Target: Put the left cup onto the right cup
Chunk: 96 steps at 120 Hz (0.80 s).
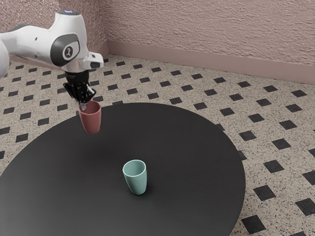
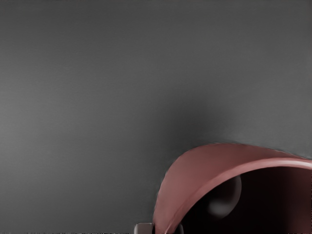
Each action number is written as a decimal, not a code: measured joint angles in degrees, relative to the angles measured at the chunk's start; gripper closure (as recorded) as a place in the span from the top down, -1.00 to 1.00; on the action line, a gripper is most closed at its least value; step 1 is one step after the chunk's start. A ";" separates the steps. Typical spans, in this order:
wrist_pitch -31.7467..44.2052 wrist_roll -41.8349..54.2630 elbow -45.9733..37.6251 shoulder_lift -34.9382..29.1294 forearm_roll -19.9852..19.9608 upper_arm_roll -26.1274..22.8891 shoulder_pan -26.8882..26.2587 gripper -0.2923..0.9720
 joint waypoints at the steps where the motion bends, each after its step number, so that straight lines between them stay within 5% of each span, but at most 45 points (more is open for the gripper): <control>1: -0.01 0.00 -0.07 -0.07 0.00 0.00 -0.06 -0.70; 96: -1.38 0.07 -6.20 -7.15 0.29 -0.02 -8.17 -0.70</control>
